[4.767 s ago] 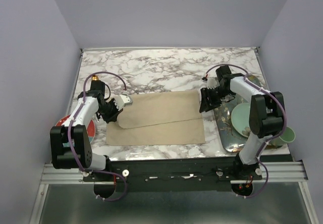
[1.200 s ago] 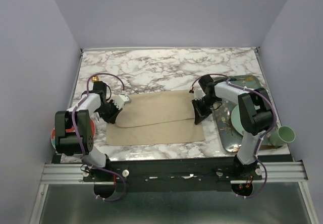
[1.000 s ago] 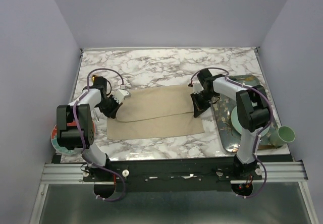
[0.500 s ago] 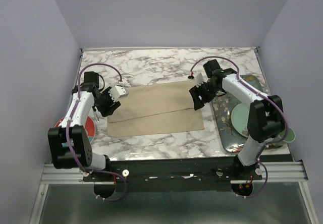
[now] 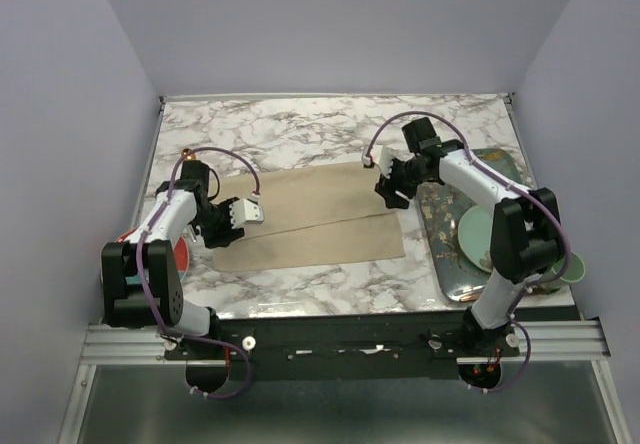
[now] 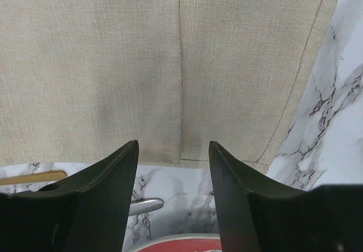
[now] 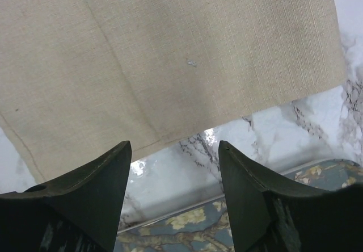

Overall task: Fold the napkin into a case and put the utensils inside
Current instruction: Pick up the rectangle-folded napkin from the center of the board.

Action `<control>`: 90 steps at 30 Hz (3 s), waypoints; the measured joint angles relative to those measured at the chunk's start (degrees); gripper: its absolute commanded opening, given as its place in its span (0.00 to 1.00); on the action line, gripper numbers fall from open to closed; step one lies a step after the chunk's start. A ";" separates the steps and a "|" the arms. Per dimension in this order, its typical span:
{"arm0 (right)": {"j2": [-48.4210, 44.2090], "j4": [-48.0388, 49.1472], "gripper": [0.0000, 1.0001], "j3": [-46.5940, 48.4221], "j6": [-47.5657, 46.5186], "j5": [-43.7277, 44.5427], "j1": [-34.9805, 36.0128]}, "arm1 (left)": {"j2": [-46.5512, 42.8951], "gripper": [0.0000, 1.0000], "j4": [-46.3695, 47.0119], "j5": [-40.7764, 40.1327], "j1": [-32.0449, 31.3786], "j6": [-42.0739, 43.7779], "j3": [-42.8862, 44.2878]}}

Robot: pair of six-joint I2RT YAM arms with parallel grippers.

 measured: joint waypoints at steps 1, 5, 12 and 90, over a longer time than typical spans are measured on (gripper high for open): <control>0.66 0.50 0.71 0.00 -1.11 0.00 0.00 | 0.44 0.60 0.44 -0.07 -0.02 0.50 -0.24; 2.82 1.44 0.71 0.00 -4.74 0.00 0.02 | 1.40 0.57 1.84 -1.51 -0.22 2.45 -1.29; 4.81 2.78 0.70 0.00 -7.85 0.07 0.35 | 3.82 0.37 5.03 -4.31 -0.50 3.63 -2.05; 9.29 -0.39 0.01 4.55 -11.85 5.79 4.52 | 30.03 0.00 8.31 -2.51 2.80 -47.34 31.78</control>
